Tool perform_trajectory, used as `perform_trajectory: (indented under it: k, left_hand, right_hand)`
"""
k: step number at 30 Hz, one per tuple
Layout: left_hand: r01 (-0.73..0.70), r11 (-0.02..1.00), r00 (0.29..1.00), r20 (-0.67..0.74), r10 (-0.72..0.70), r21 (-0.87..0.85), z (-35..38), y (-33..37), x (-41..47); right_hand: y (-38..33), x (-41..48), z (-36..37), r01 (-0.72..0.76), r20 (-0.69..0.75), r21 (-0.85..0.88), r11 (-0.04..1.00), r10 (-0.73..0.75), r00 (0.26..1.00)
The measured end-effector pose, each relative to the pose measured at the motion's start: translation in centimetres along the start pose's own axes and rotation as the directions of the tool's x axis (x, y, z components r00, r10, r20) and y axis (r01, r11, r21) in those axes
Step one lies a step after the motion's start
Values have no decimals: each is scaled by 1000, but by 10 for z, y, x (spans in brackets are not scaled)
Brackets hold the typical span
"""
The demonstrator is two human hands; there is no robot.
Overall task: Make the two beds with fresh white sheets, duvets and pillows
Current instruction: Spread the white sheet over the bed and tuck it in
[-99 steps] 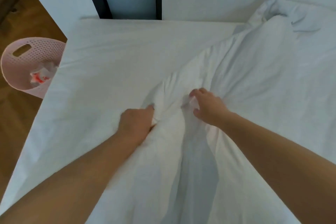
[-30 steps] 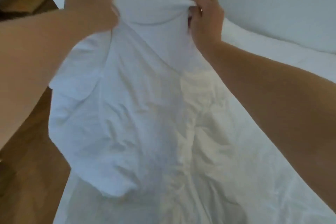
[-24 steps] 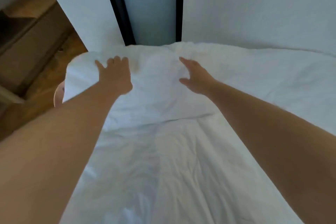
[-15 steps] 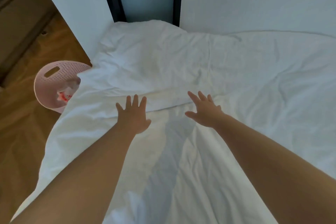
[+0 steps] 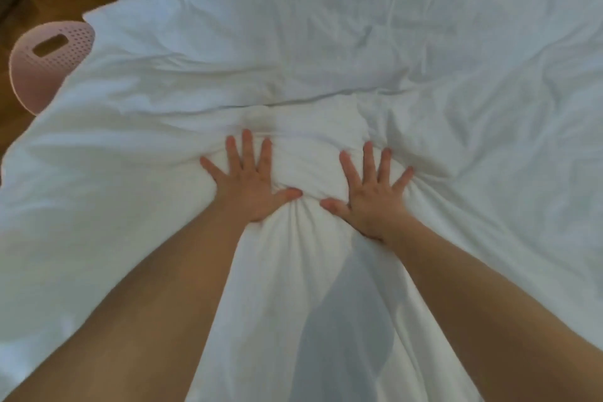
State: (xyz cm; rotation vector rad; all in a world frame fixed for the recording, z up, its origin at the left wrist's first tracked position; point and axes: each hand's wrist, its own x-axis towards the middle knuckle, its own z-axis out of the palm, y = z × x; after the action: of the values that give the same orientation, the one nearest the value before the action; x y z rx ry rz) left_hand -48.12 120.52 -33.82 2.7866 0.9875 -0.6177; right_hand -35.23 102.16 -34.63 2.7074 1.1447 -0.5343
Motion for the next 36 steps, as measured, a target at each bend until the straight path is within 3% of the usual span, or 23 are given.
perform_trajectory:
  k: [4, 8, 13, 16, 20, 24, 27, 30, 32, 36]
  left_hand:
    - [-18, 999, 997, 75, 21, -32, 24, 1, -36]
    - [-161, 985, 980, 110, 168, -66, 45, 1, -124]
    - [-341, 923, 940, 55, 336, 178, 87, -32, -245]
    - [-306, 903, 948, 11, 318, 300, 100, -47, -279]
    - [-284, 945, 957, -6, 288, 164, 129, -39, -340]
    - [-354, 913, 931, -22, 365, 204, 163, -48, -426]
    - [-439, 855, 884, -33, 465, 275, 166, -51, -473]
    - [-396, 834, 917, 115, 383, 385, 163, -61, -512]
    - [-294, 843, 956, 117, 271, 450, 152, -76, -519]
    - [-209, 812, 977, 92, 190, 544, 129, -85, -485]
  right_hand:
    - [4, -39, 26, 31, 1, -29, 999, -31, 1000]
    - [11, -126, 50, 65, 11, 11, 998, -65, 998]
    - [14, -248, 84, 79, 60, 15, 997, -79, 995]
    - [17, -285, 96, 111, 42, -33, 993, -110, 993]
    - [7, -331, 118, 82, 83, -42, 996, -79, 993]
    - [-20, -397, 127, 130, 190, 89, 987, -145, 971]
    - [-21, -455, 132, 208, 160, 120, 971, -226, 961]
    - [-29, -520, 142, 322, 210, 122, 939, -342, 916]
    - [-40, -535, 137, 353, 278, 125, 927, -374, 885]
    - [-58, -506, 127, 174, 295, 42, 984, -179, 938]
